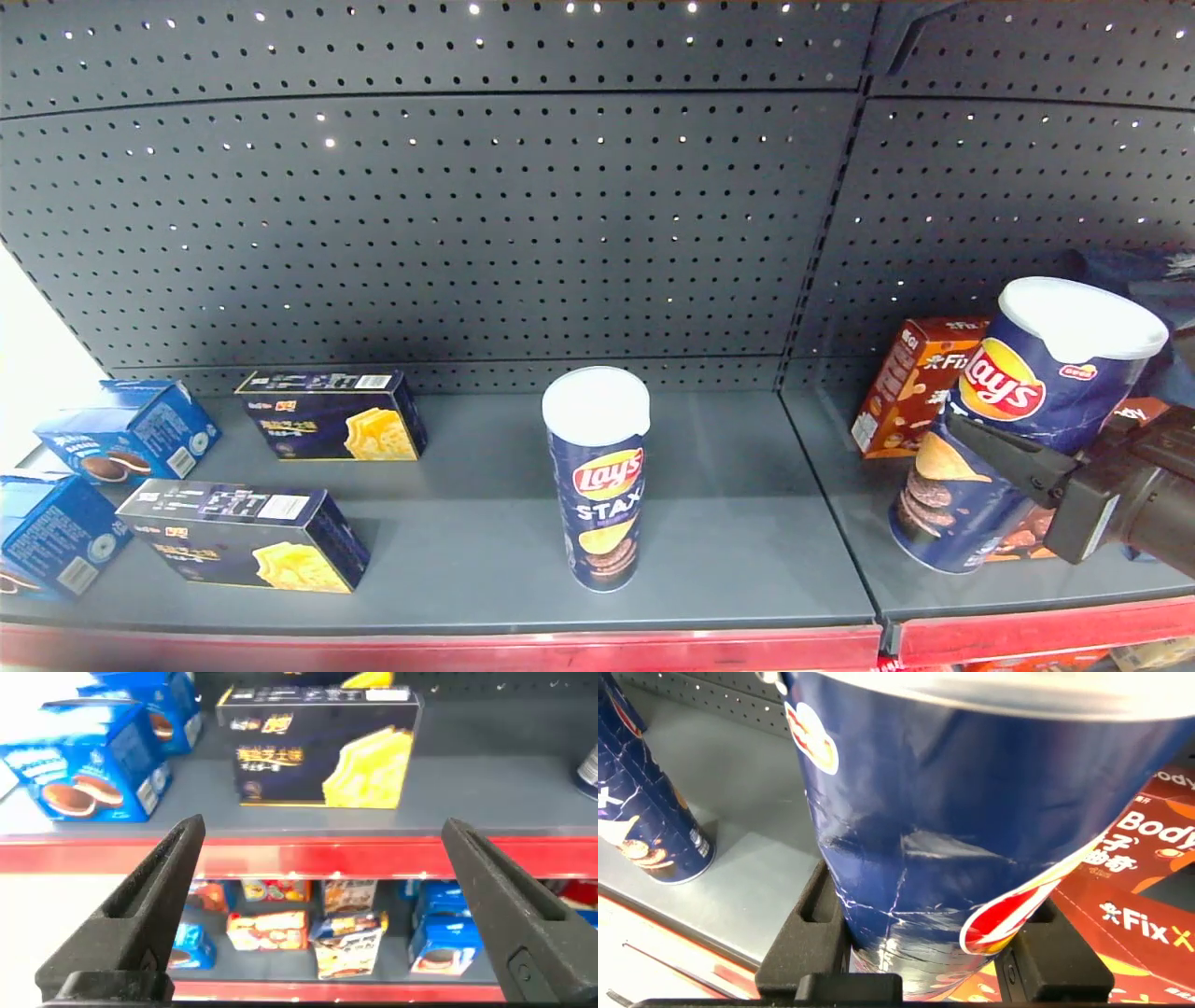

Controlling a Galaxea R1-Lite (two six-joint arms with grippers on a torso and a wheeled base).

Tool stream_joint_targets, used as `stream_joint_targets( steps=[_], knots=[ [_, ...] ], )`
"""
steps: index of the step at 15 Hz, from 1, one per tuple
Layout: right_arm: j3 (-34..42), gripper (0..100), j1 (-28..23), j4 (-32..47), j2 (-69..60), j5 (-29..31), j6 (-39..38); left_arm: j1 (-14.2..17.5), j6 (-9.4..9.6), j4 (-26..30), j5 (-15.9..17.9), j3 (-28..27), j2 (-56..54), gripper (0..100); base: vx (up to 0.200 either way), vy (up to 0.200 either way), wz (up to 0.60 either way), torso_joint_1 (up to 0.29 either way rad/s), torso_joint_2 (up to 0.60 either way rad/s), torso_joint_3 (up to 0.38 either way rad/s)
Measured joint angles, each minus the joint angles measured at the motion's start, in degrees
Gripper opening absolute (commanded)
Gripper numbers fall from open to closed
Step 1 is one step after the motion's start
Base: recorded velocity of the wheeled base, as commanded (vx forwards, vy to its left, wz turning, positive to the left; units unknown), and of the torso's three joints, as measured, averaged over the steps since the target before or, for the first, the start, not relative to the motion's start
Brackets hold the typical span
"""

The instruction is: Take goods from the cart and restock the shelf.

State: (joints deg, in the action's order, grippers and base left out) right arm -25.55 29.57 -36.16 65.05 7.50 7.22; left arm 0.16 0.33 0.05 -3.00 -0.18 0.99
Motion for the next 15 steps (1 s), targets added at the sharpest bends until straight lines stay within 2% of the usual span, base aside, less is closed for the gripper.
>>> stream_joint_targets(
  steps=[2,4,11,15],
  knots=[
    [0.0,0,0.0,0.0,0.0,0.0,-0.1,-0.1,-0.84,-0.1,1.3,0.1,-0.7,100,0.000,0.000,0.00,0.000,0.00,0.000],
    [0.1,0,0.2,0.0,0.0,-0.1,-0.2,-0.1,-1.19,-0.1,1.2,0.2,-0.9,100,0.000,0.000,0.00,0.000,0.00,0.000],
    [-1.4,0,3.0,-0.1,1.9,0.1,-1.5,-0.1,-1.15,-0.1,1.2,0.2,-1.0,100,0.000,0.000,0.00,0.000,0.00,0.000],
    [-7.0,0,3.1,-2.7,8.8,0.6,-5.1,-0.1,-1.17,-0.1,1.2,0.2,-1.0,100,0.000,0.000,0.00,0.000,0.00,0.000]
  ],
)
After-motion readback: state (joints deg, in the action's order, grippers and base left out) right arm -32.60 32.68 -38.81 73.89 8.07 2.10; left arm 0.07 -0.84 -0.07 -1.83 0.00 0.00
